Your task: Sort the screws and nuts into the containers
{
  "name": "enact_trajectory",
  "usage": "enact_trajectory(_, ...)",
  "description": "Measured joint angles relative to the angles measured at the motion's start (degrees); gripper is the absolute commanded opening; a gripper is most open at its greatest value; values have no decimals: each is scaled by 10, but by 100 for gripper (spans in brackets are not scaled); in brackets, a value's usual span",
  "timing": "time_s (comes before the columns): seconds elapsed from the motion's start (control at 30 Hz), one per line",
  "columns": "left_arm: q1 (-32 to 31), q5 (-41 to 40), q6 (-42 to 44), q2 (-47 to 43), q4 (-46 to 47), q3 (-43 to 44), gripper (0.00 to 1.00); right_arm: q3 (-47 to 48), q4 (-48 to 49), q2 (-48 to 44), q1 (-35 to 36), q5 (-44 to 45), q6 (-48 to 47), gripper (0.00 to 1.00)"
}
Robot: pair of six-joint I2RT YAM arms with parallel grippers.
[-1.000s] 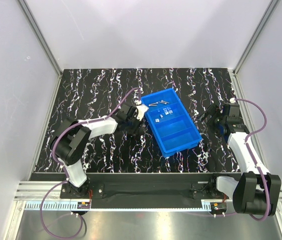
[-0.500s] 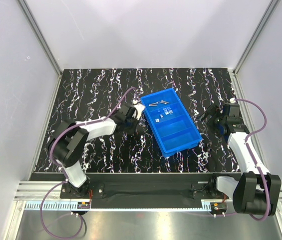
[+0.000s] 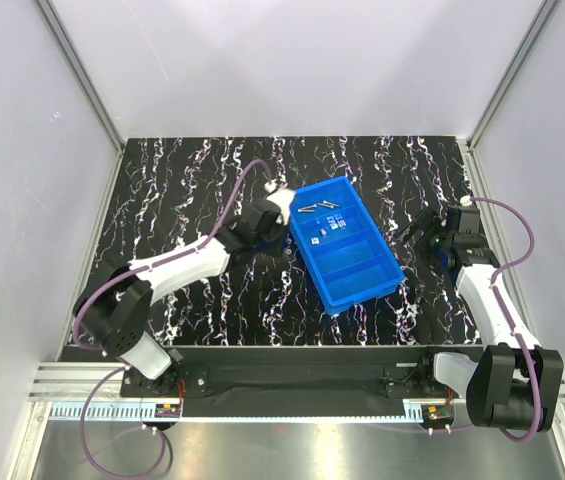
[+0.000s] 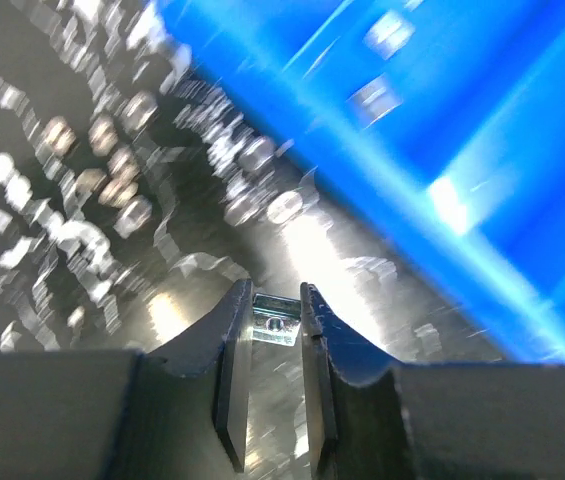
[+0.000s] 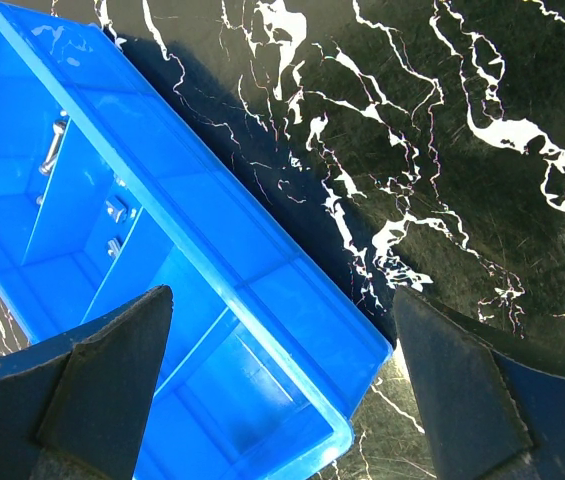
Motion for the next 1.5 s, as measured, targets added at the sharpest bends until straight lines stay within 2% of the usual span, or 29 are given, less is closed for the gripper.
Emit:
enact_trajectory(0.3, -39, 16, -35, 133, 83, 177, 19, 0, -1, -3, 0, 0, 0, 100)
enact_trajectory(0.5, -60, 26, -37, 202, 89, 226, 23, 0, -2, -3, 0, 1, -1, 100)
enact_trajectory(0.63, -69, 26, -30, 223, 82, 227, 35, 0, -2, -3, 0, 2, -1, 100)
enact_trajectory(0.67, -71, 26, -27, 225, 78, 227, 46, 0, -2, -3, 0, 1, -1, 100)
enact_trajectory(0.8, -71, 25, -11, 223, 74, 227, 68, 0, -2, -3, 0, 1, -1, 100)
enact_trajectory(0.87, -71, 23, -7, 215, 73, 226, 71, 0, -2, -3, 0, 1, -1, 100)
enact_trajectory(0.97, -71, 9, -7, 174, 68, 215, 76, 0, -2, -3, 0, 0, -1, 100)
enact_trajectory(1.03, -70, -13, -10, 117, 69, 189, 78, 0, -2, -3, 0, 0, -1, 100)
enact_trajectory(1.27, -34, -92, -81, -80, 89, 57, 77, 0, -1, -3, 0, -2, 0, 100)
enact_trajectory(1.37, -4, -117, -119, -83, 84, 5, 76, 0, 2, -3, 0, -8, 0, 100)
enact_trajectory(1.5, 7, -156, -160, -15, 35, -15, 74, 0, 2, 0, 0, -16, 0, 100)
